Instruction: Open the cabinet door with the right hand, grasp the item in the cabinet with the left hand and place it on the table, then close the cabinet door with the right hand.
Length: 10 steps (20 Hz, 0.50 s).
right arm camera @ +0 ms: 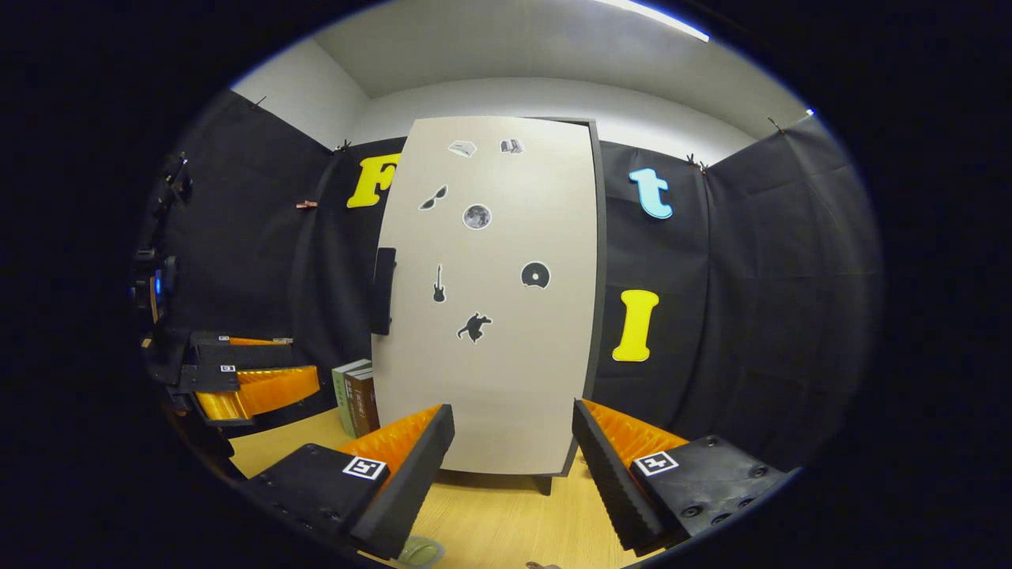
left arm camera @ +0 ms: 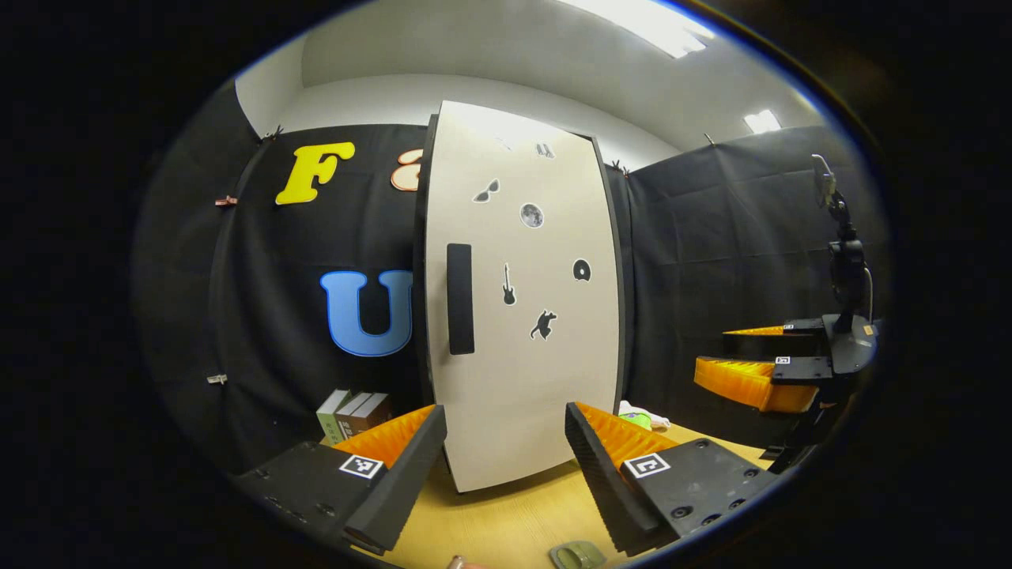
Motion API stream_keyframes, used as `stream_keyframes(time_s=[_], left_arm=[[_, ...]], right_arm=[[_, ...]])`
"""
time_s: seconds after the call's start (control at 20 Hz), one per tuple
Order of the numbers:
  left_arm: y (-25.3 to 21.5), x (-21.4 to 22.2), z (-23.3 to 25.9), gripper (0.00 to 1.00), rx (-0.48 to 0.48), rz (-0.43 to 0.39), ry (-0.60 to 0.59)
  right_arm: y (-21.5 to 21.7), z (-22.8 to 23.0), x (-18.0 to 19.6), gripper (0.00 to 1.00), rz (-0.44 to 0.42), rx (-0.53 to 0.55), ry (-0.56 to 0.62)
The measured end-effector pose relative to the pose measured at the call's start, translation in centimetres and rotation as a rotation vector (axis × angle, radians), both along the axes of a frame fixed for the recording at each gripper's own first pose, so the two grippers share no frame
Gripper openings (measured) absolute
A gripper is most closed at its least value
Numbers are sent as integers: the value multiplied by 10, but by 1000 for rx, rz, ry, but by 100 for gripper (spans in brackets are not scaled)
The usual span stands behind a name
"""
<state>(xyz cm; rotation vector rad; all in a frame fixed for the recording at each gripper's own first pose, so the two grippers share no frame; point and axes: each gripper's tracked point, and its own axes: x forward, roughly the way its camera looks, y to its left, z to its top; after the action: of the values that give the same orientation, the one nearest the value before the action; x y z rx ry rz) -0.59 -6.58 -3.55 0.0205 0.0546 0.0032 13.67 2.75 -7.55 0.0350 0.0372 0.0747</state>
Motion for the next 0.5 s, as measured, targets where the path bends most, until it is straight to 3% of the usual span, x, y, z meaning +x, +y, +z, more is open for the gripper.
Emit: stream_keyframes(time_s=[0.5], left_arm=[[-8,-1,-6,95,-21,-34,20]], right_arm=[[4,0,1,97,30,-4,-6]])
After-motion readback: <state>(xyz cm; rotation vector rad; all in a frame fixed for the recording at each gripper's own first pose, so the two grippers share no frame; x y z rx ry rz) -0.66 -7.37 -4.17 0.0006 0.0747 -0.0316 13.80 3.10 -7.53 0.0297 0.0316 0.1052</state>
